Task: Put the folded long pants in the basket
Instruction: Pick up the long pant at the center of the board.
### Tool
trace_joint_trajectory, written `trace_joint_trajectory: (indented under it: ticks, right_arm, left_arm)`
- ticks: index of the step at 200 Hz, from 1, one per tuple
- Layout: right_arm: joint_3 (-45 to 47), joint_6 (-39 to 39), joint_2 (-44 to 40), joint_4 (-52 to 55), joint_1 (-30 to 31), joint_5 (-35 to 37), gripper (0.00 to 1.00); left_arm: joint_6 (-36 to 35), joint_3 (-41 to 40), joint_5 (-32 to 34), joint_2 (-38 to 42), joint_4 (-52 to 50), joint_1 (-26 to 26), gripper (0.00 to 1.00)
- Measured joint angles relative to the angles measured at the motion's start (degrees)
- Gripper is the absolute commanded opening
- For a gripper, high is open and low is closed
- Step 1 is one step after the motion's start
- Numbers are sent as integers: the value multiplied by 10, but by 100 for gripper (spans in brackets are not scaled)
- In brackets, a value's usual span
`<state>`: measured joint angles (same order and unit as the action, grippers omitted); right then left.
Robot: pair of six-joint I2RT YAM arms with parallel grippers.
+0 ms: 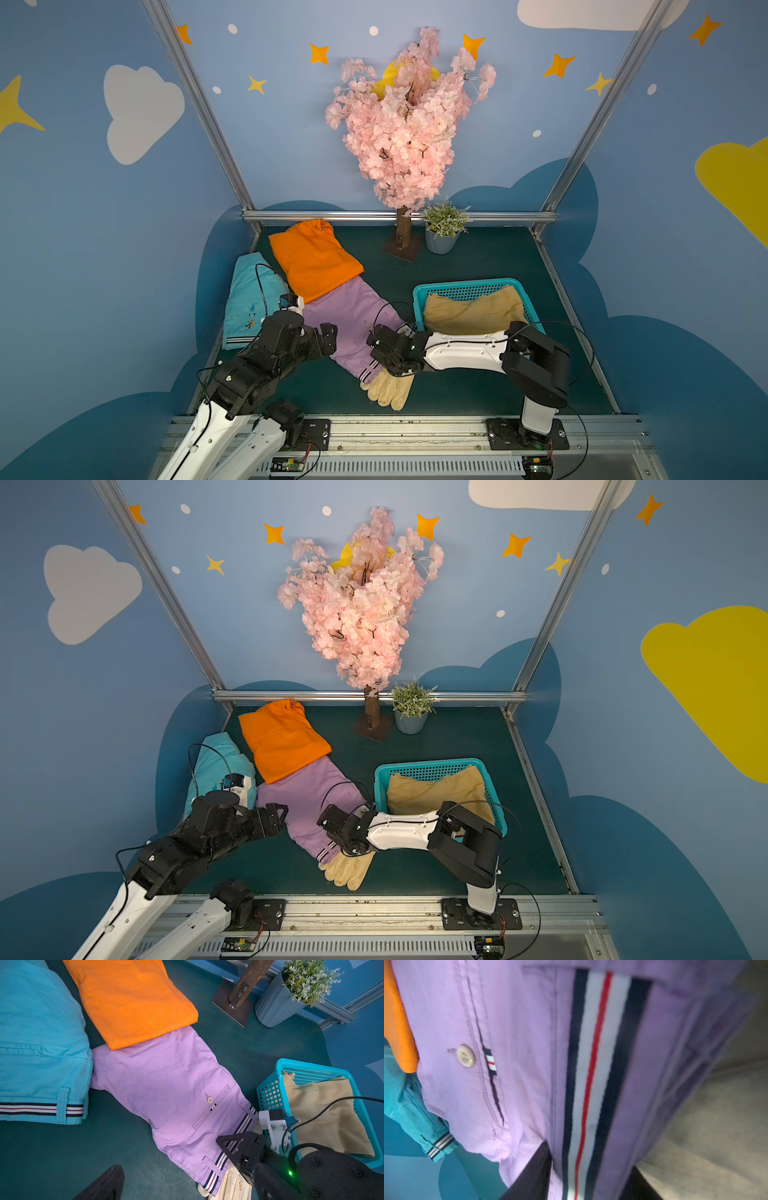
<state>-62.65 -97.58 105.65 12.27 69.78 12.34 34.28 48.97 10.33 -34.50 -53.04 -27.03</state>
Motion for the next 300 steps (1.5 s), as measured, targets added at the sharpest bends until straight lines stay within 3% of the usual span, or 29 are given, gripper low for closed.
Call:
trace_joint_trajectory:
  ticks: [17, 42, 63, 133, 183, 238, 300]
  right_arm:
    - [0, 0, 1, -1, 0, 0, 44]
    - [1, 6, 1, -5, 0, 1, 33]
    - [1, 19, 2, -5, 0, 3, 31]
    - [-22, 83, -8, 12, 0, 16, 0]
    - [-89, 154, -13, 94, -2, 17, 0]
    - [-212, 318, -45, 228, -31, -32, 0]
    - [-163, 473, -142, 380, -70, -137, 0]
  left_arm:
    - [0, 0, 0, 0, 0, 0, 100]
    - [0, 0, 0, 0, 0, 0, 100]
    - [0, 0, 0, 0, 0, 0, 100]
    - [0, 0, 0, 0, 0, 0, 100]
    - [0, 0, 0, -1, 0, 0, 100]
    - [0, 0, -8, -33, 4, 0, 100]
    - [0, 0, -57, -215, 64, 29, 100]
